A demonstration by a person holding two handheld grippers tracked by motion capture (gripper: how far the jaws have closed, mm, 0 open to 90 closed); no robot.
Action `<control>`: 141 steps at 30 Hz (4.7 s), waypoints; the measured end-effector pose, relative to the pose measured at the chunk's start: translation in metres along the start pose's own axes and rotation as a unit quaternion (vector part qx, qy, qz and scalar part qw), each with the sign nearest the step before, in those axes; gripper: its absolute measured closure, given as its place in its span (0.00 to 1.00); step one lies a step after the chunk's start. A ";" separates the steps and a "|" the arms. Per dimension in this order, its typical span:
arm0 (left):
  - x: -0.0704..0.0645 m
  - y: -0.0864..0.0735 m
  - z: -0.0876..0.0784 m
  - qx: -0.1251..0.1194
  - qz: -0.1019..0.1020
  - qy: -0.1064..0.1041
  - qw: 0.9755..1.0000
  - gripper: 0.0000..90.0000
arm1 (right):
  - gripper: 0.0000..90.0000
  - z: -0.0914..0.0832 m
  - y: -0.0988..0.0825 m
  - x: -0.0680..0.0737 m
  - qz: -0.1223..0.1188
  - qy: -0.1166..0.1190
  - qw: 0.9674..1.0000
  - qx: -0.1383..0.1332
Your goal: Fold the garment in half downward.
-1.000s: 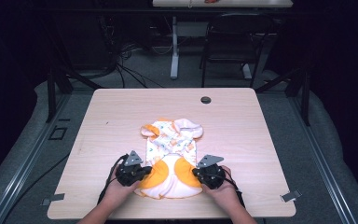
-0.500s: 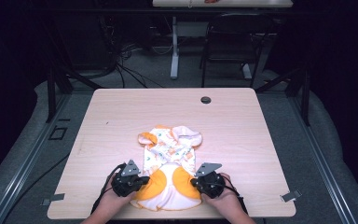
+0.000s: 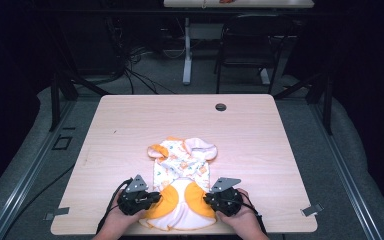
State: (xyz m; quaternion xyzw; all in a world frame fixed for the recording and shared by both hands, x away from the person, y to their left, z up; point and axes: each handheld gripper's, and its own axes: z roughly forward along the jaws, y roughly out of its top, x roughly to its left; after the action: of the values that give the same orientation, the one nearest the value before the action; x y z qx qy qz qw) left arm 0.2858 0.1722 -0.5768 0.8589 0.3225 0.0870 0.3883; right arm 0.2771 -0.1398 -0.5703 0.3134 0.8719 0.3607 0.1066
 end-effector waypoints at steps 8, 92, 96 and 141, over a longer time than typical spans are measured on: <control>0.004 0.008 -0.004 -0.020 -0.007 0.003 1.000 0.75 | 0.75 -0.003 0.004 -0.006 0.003 -0.010 1.000 -0.023; 0.138 0.114 0.086 0.052 -0.078 0.091 0.991 0.57 | 0.69 0.099 0.124 -0.138 0.098 -0.082 0.988 0.090; 0.137 0.113 0.088 0.055 -0.077 0.093 0.991 0.57 | 0.69 0.099 0.121 -0.141 0.117 -0.072 0.987 0.085; 0.132 0.119 0.082 0.050 -0.076 0.078 0.993 0.94 | 0.97 0.092 0.130 -0.130 0.084 -0.075 0.990 0.081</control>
State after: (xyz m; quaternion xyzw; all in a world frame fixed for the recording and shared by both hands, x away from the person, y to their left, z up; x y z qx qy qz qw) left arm 0.4790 0.1456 -0.5607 0.8408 0.4201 0.1081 0.3238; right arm 0.4774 -0.0985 -0.5516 0.4194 0.8583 0.2721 0.1158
